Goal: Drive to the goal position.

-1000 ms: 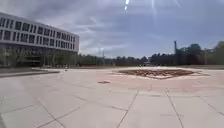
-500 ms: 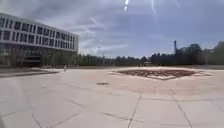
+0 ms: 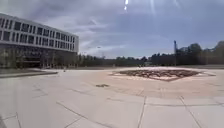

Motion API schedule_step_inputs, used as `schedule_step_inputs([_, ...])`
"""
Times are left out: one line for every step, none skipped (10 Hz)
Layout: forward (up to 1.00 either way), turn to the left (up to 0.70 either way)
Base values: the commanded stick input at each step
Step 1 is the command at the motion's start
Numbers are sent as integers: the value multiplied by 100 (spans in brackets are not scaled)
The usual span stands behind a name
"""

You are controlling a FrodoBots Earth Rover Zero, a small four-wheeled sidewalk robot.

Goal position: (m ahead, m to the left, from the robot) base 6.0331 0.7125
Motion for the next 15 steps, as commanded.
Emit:
schedule_step_inputs([50, 50])
schedule_step_inputs([50, 50])
schedule_step_inputs([50, 50])
schedule_step_inputs([50, 50])
schedule_step_inputs([50, 29])
schedule_step_inputs([50, 7])
schedule_step_inputs([50, 0])
schedule_step_inputs([50, 0])
schedule_step_inputs([50, 0])
schedule_step_inputs([50, 0])
schedule_step_inputs([50, 0])
schedule_step_inputs([50, 0])
schedule_step_inputs([50, 0])
schedule_step_inputs([50, 0])
schedule_step_inputs([50, 0])
